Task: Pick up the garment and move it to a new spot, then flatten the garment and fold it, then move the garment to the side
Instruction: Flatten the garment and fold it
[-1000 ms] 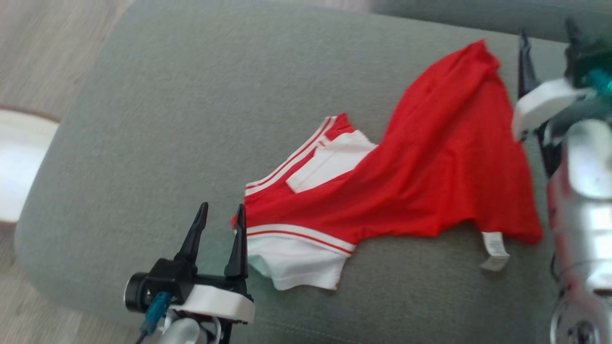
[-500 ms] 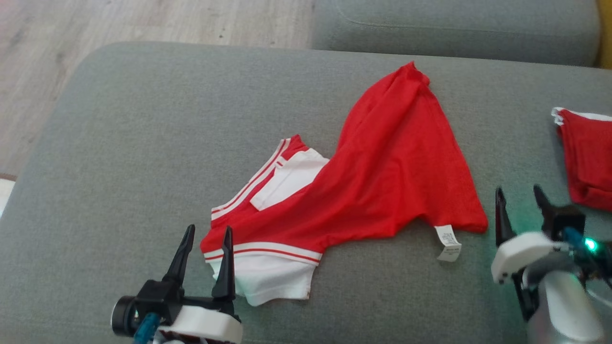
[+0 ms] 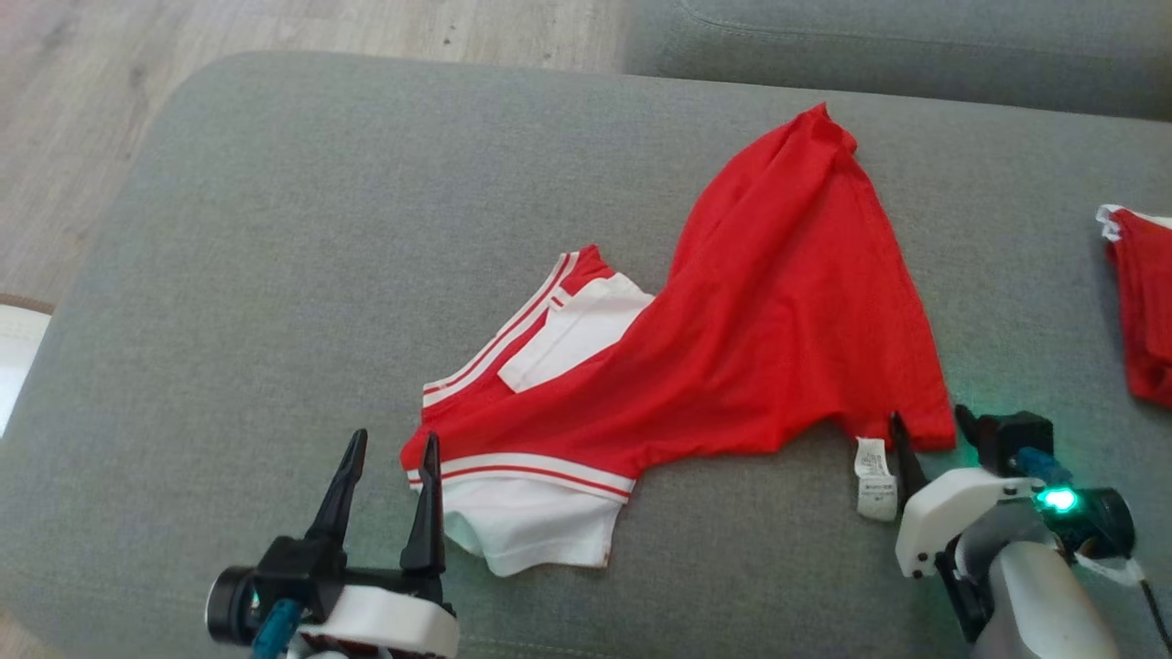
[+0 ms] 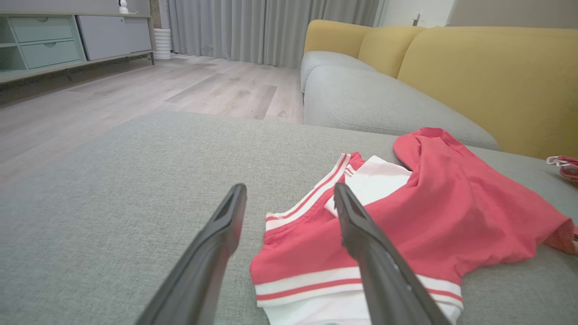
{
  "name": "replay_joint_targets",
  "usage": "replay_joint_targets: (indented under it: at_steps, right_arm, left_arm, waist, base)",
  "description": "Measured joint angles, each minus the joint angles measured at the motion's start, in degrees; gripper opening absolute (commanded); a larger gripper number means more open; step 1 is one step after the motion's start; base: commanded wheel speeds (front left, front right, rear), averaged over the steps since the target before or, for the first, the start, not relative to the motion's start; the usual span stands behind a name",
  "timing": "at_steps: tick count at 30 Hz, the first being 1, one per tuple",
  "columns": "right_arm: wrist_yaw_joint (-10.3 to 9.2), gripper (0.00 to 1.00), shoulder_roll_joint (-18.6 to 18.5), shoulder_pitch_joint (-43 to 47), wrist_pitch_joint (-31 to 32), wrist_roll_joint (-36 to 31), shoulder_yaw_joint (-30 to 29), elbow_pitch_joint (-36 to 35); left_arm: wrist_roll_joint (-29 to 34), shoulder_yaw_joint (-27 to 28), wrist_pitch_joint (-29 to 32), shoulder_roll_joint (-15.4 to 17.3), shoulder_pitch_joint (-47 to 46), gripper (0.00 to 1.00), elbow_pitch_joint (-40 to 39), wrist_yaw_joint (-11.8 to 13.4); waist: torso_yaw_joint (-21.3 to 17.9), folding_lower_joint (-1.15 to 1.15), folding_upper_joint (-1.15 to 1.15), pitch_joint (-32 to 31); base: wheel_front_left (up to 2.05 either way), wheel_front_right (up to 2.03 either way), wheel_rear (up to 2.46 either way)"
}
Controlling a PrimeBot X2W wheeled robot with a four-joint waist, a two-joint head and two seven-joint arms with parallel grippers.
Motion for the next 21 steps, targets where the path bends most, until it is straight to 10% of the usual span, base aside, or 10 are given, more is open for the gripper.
replay_joint_targets:
  at_steps: [1,3,6,17,18,20,21]
  right_arm:
    - [0.0,1.0,0.0,0.0,0.2,0.4,0.5,0.2]
    - [0.0,0.5,0.0,0.1,1.0,0.9,1.0,0.3]
    - [0.0,0.0,0.0,0.6,2.1,1.2,1.0,0.5]
    - [0.0,0.0,0.1,7.6,2.1,0.2,-6.2,-4.8]
    - [0.0,0.07,0.2,8.5,2.1,0.6,-6.5,-5.4]
    - [0.0,1.0,0.3,9.9,1.1,0.9,-7.1,-6.7]
    - [0.0,1.0,0.3,10.4,0.5,0.9,-7.4,-7.1]
  left_arm:
    - [0.0,0.0,0.0,0.0,0.0,1.0,0.0,0.0]
    - [0.0,0.0,0.0,0.1,0.0,1.0,0.1,0.0]
    - [-0.2,0.0,0.0,0.2,0.3,1.0,0.2,0.3]
    - [-0.8,-0.2,0.4,0.6,2.7,1.0,0.8,0.4]
    - [-0.9,-0.2,0.4,0.6,2.7,1.0,0.8,0.4]
    - [-1.6,-0.3,0.5,0.6,2.9,1.0,1.0,0.4]
    - [-1.7,-0.3,0.5,0.6,3.0,1.0,1.1,0.4]
  waist:
    - [0.2,0.0,0.0,-0.1]
    - [0.3,0.0,0.0,-0.5]
    - [0.2,0.0,0.0,-1.4]
    - [-2.3,0.0,0.0,-5.0]
    - [-2.4,0.0,0.0,-5.2]
    - [-2.8,0.0,0.0,-5.6]
    - [-3.0,0.0,0.0,-5.8]
  base:
    - [0.0,0.0,0.0]
    - [0.0,0.0,0.0]
    - [0.0,0.0,0.0]
    - [0.0,0.0,0.0]
    - [0.0,0.0,0.0]
    - [0.0,0.0,0.0]
    - [0.0,0.0,0.0]
